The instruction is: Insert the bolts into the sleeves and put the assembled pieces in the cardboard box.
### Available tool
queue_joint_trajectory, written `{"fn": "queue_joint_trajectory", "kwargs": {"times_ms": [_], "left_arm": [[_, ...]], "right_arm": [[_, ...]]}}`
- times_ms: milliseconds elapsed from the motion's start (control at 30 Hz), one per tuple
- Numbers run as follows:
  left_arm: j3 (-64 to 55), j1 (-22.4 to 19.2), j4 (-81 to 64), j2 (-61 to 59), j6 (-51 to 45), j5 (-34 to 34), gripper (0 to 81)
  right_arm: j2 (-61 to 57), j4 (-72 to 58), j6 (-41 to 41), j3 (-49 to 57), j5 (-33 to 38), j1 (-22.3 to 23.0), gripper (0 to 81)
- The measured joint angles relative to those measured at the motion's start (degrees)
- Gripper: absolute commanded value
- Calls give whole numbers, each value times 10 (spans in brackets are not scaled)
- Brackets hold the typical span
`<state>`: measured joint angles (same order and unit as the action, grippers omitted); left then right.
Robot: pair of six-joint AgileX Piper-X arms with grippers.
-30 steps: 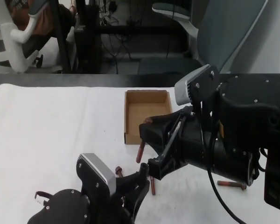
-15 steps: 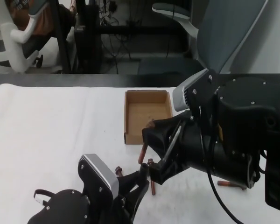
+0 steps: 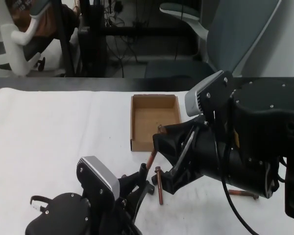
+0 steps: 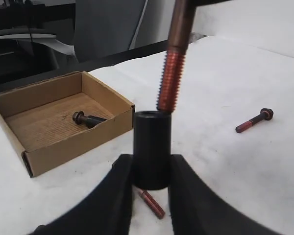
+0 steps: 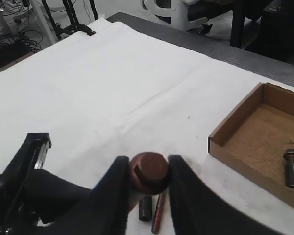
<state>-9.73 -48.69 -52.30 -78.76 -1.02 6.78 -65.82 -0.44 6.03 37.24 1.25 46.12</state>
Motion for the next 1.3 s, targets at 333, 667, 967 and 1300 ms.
{"fn": "queue_joint_trajectory", "kwargs": {"times_ms": [333,667,967,1300], "left_arm": [[0,0,-35,0,-2,-42,18],[0,0,-42,0,-2,-54,18],[-25,25,-17,-1,-9,-55,18],[-277,156,293,-61,-33,-167,18]], "right_arm": [[-15,0,22,2,15,0,6],[-27,30,46,2,58,1,608],[21,146,90,13,-109,2,692],[-2,250,86,25,21,-54,504]]}}
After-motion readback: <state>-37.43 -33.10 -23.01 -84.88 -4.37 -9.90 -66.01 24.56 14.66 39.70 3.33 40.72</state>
